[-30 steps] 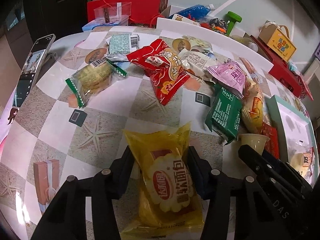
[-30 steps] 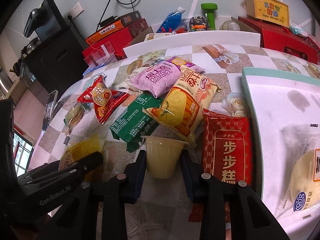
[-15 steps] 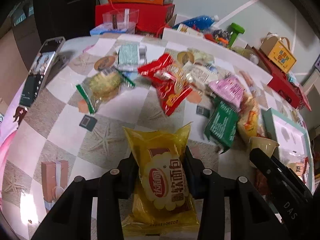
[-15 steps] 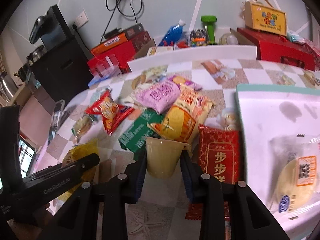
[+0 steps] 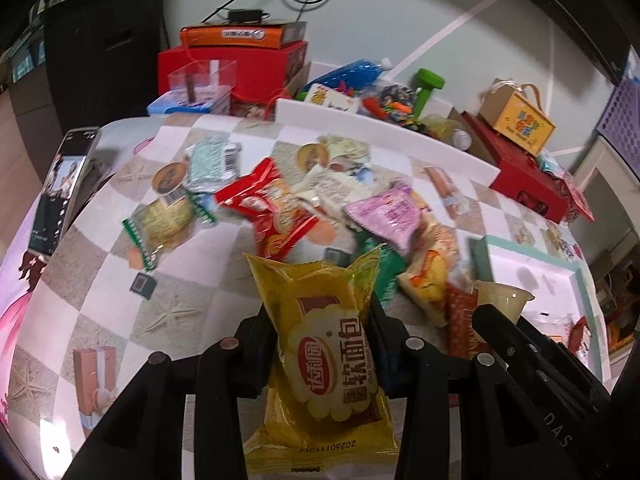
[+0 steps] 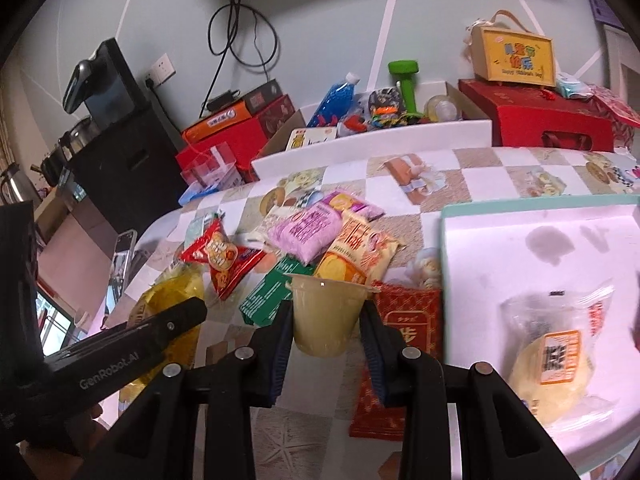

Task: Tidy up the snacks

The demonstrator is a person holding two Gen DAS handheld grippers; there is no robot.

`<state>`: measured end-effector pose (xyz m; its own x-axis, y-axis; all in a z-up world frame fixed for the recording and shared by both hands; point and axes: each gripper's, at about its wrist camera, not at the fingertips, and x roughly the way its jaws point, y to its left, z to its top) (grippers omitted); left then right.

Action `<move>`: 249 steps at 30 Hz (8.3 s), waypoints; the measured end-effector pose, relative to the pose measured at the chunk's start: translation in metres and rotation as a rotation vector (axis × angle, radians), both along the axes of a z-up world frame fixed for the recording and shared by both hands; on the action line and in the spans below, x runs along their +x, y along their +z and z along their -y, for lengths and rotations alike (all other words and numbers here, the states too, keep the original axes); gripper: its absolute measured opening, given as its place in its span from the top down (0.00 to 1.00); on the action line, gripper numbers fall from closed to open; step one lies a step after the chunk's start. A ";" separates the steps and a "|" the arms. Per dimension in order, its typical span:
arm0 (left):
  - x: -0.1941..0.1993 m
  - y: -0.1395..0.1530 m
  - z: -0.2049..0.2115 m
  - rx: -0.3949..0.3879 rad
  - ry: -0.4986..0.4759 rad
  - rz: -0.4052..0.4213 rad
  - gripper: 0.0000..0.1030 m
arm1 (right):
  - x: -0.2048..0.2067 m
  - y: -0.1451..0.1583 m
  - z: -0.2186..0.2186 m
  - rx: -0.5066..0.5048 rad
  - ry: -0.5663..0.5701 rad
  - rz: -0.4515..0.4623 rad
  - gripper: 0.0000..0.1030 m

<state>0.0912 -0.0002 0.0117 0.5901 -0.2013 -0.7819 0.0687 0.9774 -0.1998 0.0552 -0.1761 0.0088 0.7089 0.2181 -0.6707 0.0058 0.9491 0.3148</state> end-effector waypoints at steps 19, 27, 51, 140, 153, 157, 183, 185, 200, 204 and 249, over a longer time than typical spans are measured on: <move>-0.003 0.028 0.107 -0.023 -0.268 0.096 0.59 | -0.043 0.032 0.125 -0.015 -0.329 0.073 0.65; 0.006 0.024 0.149 -0.017 -0.345 0.078 0.59 | -0.059 0.019 0.171 0.000 -0.456 0.039 0.65; 0.049 -0.012 0.225 0.024 -0.431 -0.015 0.59 | -0.033 -0.015 0.202 0.001 -0.497 -0.038 0.65; 0.030 -0.002 0.009 0.026 0.019 -0.056 0.00 | 0.006 0.029 0.055 -0.112 -0.177 -0.027 0.00; 0.035 -0.033 -0.011 0.019 0.039 -0.163 0.00 | 0.019 -0.002 0.017 -0.134 -0.096 -0.144 0.00; 0.036 -0.042 -0.014 0.036 0.051 -0.196 0.00 | 0.020 -0.008 0.010 -0.136 -0.070 -0.165 0.00; 0.045 -0.042 0.001 0.019 -0.014 -0.172 0.00 | 0.027 -0.030 -0.001 -0.120 -0.011 -0.240 0.36; 0.048 -0.043 0.009 0.026 -0.037 -0.170 0.00 | 0.028 -0.030 0.001 -0.117 -0.017 -0.238 0.40; 0.068 -0.055 0.048 0.077 -0.162 -0.159 0.43 | 0.029 -0.030 0.005 -0.102 -0.015 -0.234 0.43; 0.066 -0.054 0.048 0.064 -0.170 -0.160 0.56 | 0.029 -0.030 0.006 -0.101 -0.017 -0.235 0.44; 0.028 -0.053 -0.019 0.058 0.002 -0.206 0.59 | 0.025 -0.033 -0.002 -0.131 0.020 -0.249 0.46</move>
